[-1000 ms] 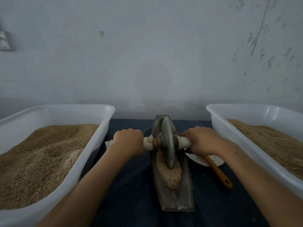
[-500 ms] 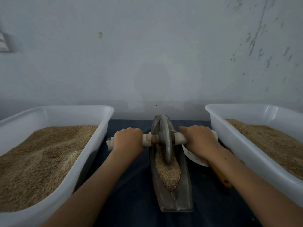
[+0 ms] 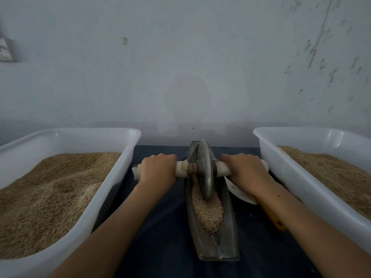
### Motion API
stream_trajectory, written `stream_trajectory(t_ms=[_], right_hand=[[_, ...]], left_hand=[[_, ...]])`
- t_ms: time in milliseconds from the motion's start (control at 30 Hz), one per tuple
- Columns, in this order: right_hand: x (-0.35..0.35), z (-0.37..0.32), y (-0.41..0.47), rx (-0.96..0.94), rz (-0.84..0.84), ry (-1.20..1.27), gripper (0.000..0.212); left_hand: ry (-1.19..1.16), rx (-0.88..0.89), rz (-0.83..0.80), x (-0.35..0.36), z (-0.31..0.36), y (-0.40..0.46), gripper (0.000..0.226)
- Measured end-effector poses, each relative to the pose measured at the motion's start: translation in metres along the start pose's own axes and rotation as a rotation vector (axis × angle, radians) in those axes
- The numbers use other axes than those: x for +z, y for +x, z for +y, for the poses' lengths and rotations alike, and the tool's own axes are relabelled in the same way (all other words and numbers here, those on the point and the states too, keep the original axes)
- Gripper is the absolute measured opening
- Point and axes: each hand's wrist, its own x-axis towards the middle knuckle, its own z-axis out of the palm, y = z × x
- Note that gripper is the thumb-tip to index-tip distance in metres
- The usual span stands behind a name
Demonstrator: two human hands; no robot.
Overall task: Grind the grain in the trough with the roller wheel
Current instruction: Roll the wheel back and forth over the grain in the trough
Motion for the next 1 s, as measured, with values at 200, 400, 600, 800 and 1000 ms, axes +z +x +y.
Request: stream_trajectory(t_ms=[200,400,600,800,1000], right_hand=[[0.002,-0.001,0.000,0.013,0.007,-0.008,0.006],[-0.023,0.000,0.000,-0.045,-0.303,0.021,0.024],[-0.019,-0.002,0.000,-0.030,-0.232,0.036,0.013],[0.001,-0.003,-0.002,-0.010,0.069,-0.010,0.010],[-0.009,-0.002,0.001,-0.021,-0.085,-0.006,0.009]], left_hand=[[0.021,0.010,0.036,0.002,0.001,0.000,0.018],[-0.041,0.053,-0.267,-0.005,-0.006,0.003,0.026],[-0.025,0.041,-0.222,-0.002,-0.005,0.004,0.022],[-0.011,0.017,0.035,0.003,-0.001,0.000,0.018],[-0.003,0.041,-0.044,0.003,-0.004,0.002,0.018]])
